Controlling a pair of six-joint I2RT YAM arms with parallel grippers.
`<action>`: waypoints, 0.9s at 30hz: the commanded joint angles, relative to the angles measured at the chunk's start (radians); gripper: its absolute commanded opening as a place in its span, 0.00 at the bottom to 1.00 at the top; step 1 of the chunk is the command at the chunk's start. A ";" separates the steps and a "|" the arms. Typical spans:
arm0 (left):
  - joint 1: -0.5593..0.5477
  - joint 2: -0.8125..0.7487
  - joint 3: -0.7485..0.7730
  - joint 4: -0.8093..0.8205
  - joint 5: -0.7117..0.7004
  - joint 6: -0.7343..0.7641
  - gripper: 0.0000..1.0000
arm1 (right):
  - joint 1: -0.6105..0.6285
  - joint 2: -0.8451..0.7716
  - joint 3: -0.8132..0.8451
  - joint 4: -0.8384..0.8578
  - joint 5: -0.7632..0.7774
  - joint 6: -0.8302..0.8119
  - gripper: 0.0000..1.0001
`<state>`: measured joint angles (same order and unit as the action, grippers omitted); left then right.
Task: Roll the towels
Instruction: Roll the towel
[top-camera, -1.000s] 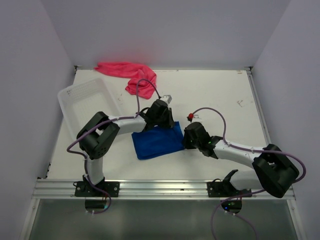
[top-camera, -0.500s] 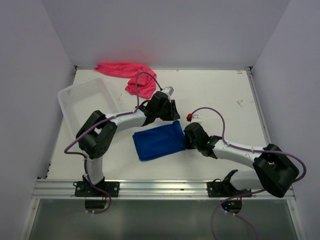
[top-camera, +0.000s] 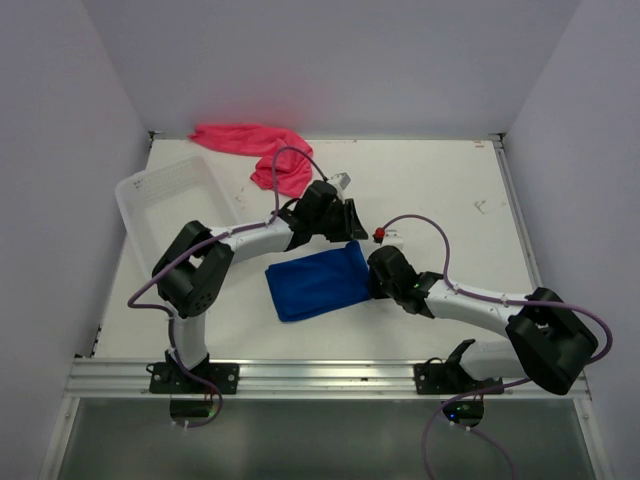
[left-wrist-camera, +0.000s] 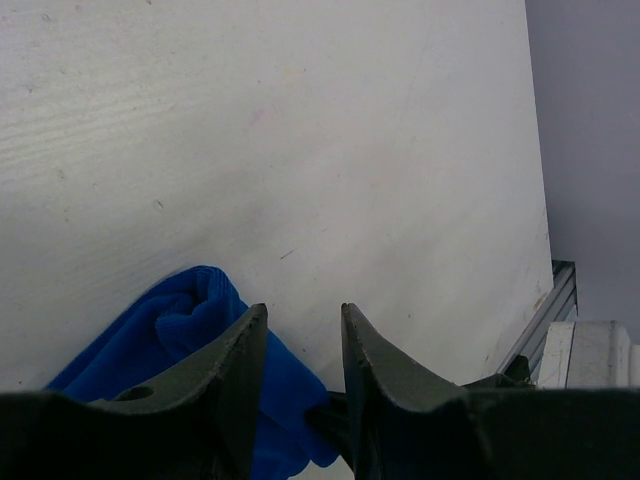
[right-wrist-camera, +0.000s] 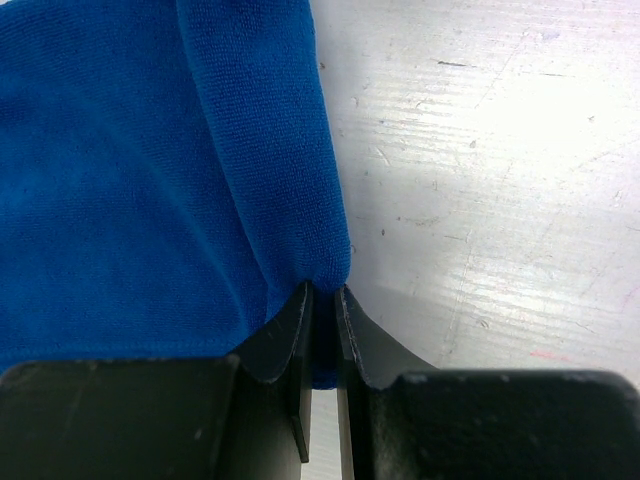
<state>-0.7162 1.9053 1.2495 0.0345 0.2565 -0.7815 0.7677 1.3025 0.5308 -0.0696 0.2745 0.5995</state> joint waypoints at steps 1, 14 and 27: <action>-0.009 0.017 0.018 0.005 0.027 -0.027 0.39 | 0.004 0.009 0.005 -0.013 0.049 0.017 0.00; -0.045 0.093 0.051 -0.154 -0.141 0.082 0.38 | 0.005 0.003 -0.005 -0.012 0.051 0.022 0.00; -0.123 0.184 0.223 -0.406 -0.413 0.171 0.37 | 0.018 -0.028 -0.018 -0.004 0.080 0.049 0.00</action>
<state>-0.8246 2.0605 1.4338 -0.2466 -0.0177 -0.6643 0.7792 1.3006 0.5285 -0.0677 0.3031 0.6292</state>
